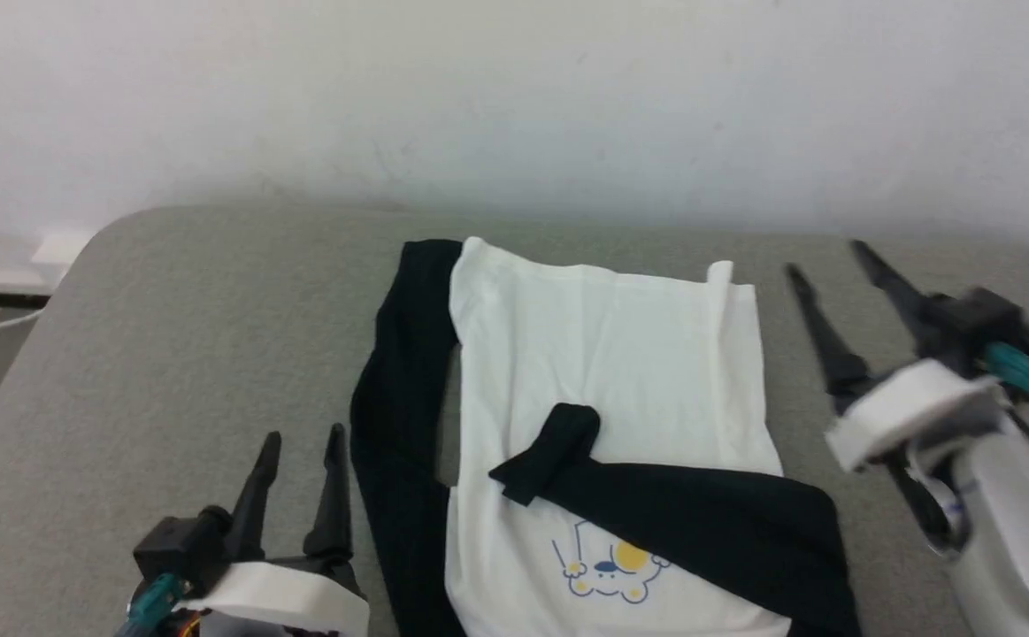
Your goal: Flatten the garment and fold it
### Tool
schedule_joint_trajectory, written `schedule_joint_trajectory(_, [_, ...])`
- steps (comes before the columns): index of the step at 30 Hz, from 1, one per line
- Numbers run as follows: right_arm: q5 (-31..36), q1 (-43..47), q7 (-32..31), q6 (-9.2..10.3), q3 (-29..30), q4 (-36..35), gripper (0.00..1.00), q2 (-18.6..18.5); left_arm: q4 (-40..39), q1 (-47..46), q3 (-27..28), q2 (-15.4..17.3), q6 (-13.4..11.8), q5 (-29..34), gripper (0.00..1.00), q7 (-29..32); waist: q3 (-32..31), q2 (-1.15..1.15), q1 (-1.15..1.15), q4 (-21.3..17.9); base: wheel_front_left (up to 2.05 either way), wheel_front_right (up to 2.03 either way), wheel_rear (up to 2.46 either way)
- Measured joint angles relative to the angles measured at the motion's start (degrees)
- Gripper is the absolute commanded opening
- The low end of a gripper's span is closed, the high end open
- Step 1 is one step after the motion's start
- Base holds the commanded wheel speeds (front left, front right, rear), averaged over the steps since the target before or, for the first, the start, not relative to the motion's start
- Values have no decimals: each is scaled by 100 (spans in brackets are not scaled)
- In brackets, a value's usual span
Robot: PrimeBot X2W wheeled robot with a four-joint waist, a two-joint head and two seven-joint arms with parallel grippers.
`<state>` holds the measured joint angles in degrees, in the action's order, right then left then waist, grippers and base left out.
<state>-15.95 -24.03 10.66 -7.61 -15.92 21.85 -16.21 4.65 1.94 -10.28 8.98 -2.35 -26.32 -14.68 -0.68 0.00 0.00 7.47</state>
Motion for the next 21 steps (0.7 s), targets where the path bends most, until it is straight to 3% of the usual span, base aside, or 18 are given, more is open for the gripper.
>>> schedule_joint_trajectory(5, [81, 971, 53, 1, 1117, -690, 100, 90, -111, 6, 188, -5, -74, 30, 100, -5, -16, 0, 0, -283, 0, 0, 0])
schedule_joint_trajectory(8, [129, 1604, 44, 2, 1712, -1173, 100, 397, -58, 22, 197, 1, -78, 89, 100, -4, 19, 0, 0, -433, 0, 0, 0])
schedule_joint_trajectory(12, [274, 2256, -120, 4, 2052, -1811, 100, 838, 114, -69, 132, 179, -99, 265, 100, 193, 153, 0, -1, -606, 0, 0, 0])
schedule_joint_trajectory(18, [343, 2454, -343, 7, 2345, -2540, 100, 1078, 379, -1084, 93, 791, -69, 427, 100, 1358, 537, 0, 0, -843, 0, 0, 0])
schedule_joint_trajectory(21, [342, 2438, -425, 7, 2386, -2785, 100, 1092, 559, -1905, 104, 1160, 133, 397, 100, 2140, 796, 0, 1, -958, 0, 0, 0])
